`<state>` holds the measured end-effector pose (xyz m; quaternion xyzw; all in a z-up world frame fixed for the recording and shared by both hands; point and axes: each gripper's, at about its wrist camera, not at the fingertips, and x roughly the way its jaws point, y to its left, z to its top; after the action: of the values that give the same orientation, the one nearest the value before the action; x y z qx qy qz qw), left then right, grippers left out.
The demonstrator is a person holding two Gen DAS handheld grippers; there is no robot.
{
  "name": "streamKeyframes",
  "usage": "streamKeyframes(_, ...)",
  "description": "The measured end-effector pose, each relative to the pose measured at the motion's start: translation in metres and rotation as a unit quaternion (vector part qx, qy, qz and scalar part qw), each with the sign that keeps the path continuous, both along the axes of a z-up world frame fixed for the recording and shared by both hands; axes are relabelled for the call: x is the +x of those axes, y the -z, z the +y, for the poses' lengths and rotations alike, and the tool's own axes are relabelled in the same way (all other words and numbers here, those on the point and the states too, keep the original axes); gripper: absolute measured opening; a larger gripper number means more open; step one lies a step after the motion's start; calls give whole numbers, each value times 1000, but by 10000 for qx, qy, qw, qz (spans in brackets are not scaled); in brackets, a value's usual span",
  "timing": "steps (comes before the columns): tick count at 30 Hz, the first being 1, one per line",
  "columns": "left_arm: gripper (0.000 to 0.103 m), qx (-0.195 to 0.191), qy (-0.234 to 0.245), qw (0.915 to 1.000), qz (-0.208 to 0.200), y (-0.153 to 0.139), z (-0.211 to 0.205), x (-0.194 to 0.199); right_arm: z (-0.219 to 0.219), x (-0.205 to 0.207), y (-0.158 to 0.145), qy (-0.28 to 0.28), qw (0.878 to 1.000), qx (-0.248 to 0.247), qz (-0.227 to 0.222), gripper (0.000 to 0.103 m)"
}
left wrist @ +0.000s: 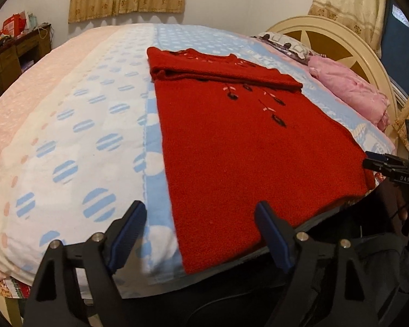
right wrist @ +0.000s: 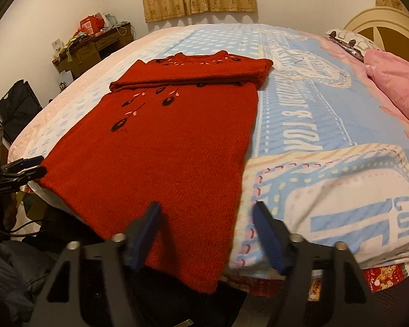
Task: Fold small clothes
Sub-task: 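Move both tools to the sweater hem and close on it, then lift the hem with both tools, fold it over the collar, open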
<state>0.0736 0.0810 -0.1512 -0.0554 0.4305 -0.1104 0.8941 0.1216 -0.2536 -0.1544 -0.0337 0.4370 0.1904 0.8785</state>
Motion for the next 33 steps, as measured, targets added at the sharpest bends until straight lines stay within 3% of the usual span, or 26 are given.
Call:
streamKeyframes(3,83,-122,51,9999,54,-1,2,-3,-5,-5,-1,-15,9999,109,71,52)
streamKeyframes(8,83,-224,238,9994,71,-1,-2,-2,-15,-10,2,-177,9963,760,371,45)
streamKeyframes(10,74,-158,262,9995,44,-1,-5,-2,-15,-9,3,-166,9957,830,371,45)
streamKeyframes(13,60,-46,338,9994,71,-4,-6,-3,-13,-11,2,-221,9958,813,346,34)
streamKeyframes(17,60,-162,228,9995,173,-5,3,-3,-17,-13,3,-239,9953,817,454,33)
streamKeyframes(21,63,-76,196,9997,138,-1,0,-2,-20,-14,9,-212,9948,788,613,34)
streamKeyframes(25,60,36,331,9993,148,-2,-2,-5,-19,-15,10,-200,9954,769,537,33)
streamKeyframes(27,50,82,385,9991,175,-4,-1,-6,-17,-18,10,-246,9961,703,483,33)
streamKeyframes(29,31,64,411,9990,161,-5,-1,-8,-18,-19,8,-306,9956,769,434,29)
streamKeyframes(30,11,-9,459,9988,163,-6,-1,-9,-18,-20,6,-386,9948,854,397,19)
streamKeyframes(33,9,-53,563,9984,-7,-14,-2,-13,-19,-25,-4,-470,9941,956,183,12)
